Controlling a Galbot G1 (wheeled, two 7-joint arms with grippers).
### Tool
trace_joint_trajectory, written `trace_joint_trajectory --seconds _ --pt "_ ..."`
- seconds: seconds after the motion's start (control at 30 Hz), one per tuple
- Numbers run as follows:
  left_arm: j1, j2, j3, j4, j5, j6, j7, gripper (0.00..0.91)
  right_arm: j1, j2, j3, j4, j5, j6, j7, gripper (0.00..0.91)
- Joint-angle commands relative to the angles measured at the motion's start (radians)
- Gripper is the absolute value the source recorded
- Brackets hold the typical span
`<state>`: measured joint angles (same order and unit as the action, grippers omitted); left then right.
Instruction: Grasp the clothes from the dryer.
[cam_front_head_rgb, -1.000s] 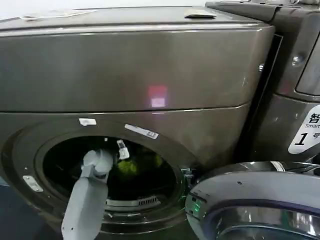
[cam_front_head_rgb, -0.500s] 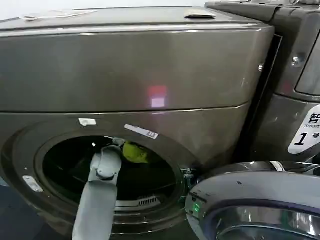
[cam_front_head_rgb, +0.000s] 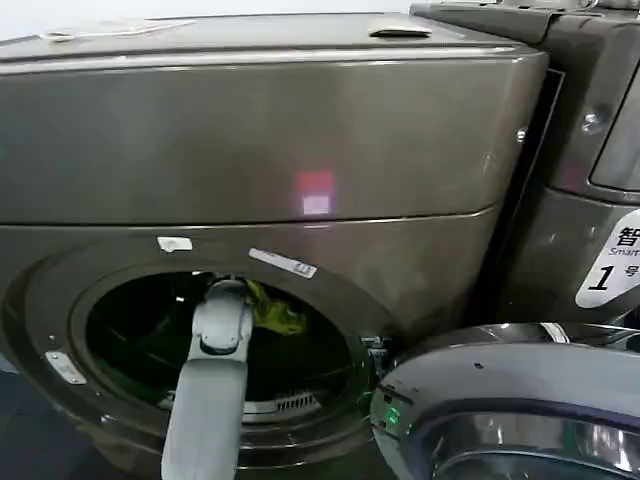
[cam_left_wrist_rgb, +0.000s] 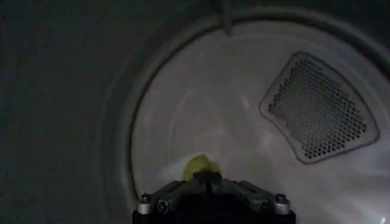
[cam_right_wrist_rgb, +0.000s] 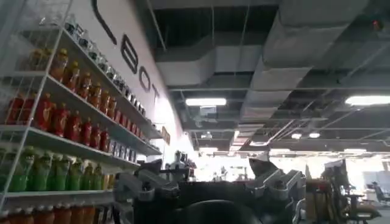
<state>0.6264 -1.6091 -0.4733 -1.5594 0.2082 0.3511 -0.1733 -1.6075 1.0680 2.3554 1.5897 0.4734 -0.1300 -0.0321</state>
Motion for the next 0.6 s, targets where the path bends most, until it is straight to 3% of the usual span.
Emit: trace_joint_trajectory --seconds 0.03,0.6 --pt "-0.001 -0.015 0.001 -0.001 -0.057 0.006 -0.055 0.0 0.007 0.0 0.01 0.019 -0.001 -0.05 0.006 0.907" --pt "0.011 0.003 0.01 -0.003 -0.055 0.005 -0.045 0.0 0.006 -0.005 0.021 0.021 -0.01 -0.066 0.022 0.907"
